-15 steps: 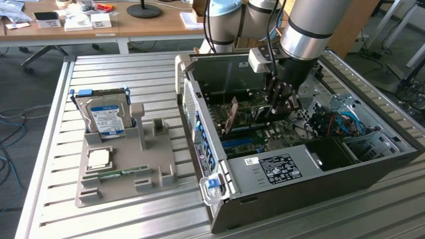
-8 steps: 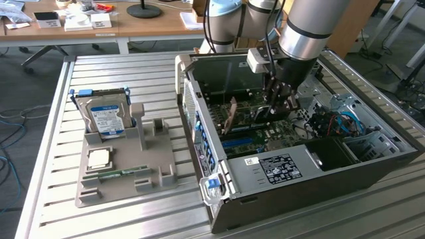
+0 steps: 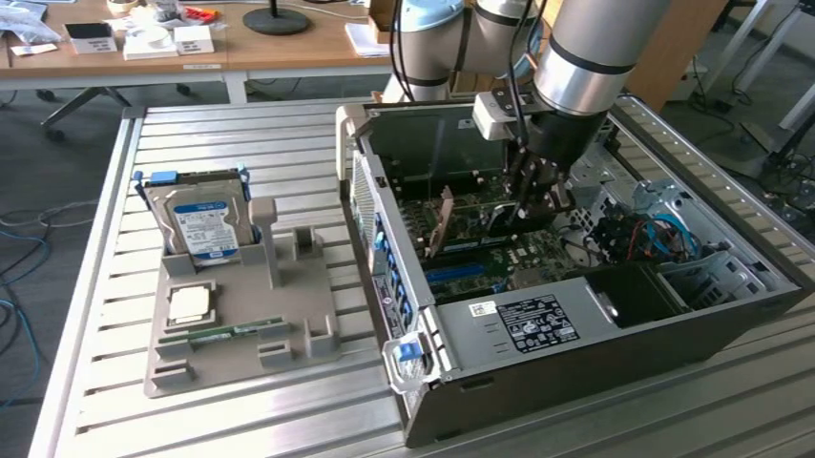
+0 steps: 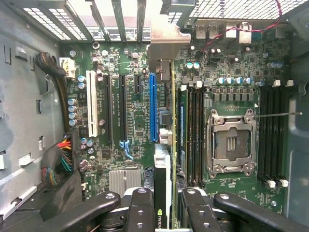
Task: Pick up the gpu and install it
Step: 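Insert the gpu into the slot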
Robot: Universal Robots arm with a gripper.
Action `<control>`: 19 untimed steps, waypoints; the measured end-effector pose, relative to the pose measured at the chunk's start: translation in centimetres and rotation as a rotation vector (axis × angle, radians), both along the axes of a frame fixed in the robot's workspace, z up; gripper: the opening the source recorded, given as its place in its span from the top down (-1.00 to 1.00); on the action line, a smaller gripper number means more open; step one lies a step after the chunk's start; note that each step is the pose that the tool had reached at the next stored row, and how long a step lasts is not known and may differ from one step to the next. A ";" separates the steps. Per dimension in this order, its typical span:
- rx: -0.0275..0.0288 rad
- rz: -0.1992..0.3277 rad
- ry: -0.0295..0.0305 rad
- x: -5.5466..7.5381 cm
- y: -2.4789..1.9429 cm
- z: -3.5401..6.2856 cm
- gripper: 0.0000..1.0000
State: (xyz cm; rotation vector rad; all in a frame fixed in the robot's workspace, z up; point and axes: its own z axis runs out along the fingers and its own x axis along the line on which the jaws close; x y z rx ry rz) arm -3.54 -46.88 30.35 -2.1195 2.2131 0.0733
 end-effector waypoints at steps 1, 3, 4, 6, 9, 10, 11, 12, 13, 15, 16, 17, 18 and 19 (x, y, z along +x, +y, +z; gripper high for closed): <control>0.0000 0.000 -0.0001 0.0 0.00 0.00 0.47; 0.0000 0.000 -0.0001 -0.2 0.00 0.00 0.47; 0.0000 0.000 -0.0001 -0.3 0.00 0.00 0.47; 0.0000 0.000 -0.0001 -0.4 0.00 -0.01 0.47; 0.0000 0.000 0.0000 -0.4 -0.15 -0.02 0.47; -0.0001 0.000 0.0000 -0.4 -0.22 -0.02 0.47; -0.0001 0.000 0.0000 -0.4 -0.28 -0.03 0.47; 0.0003 0.000 -0.0002 -0.4 -0.28 -0.09 0.47; 0.0002 0.000 -0.0001 -0.4 -0.28 -0.17 0.47; 0.0000 0.000 -0.0001 -0.5 -0.29 -0.34 0.47; 0.0000 0.000 -0.0001 -0.5 -0.29 -0.45 0.47; 0.0000 0.000 -0.0001 -0.6 -0.29 -0.56 0.47; -0.0001 0.000 -0.0001 -0.6 -0.29 -0.65 0.47; -0.0001 0.000 0.0000 -0.6 -0.29 -0.68 0.47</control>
